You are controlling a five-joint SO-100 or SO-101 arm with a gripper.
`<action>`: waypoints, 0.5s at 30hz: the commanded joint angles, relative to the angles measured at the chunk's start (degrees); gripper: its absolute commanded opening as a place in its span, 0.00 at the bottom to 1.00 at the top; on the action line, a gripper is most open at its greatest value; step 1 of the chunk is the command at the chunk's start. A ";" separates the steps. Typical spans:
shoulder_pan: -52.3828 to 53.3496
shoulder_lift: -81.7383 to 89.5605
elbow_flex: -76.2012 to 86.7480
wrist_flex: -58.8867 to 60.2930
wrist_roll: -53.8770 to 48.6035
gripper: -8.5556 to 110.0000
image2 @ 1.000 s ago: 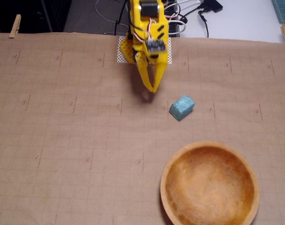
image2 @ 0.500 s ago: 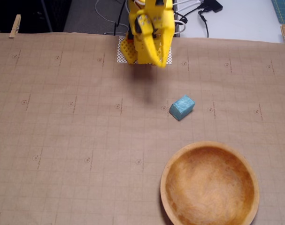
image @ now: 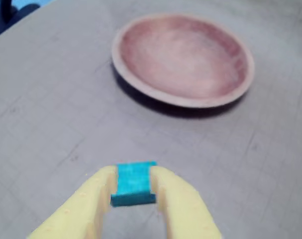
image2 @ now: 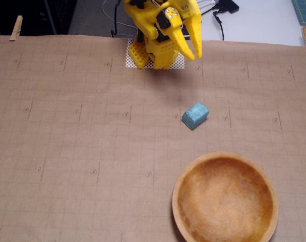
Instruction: Grasp a blue block and put it in the bowl.
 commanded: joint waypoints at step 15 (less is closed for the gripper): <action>-3.78 -13.71 -3.25 1.67 0.26 0.42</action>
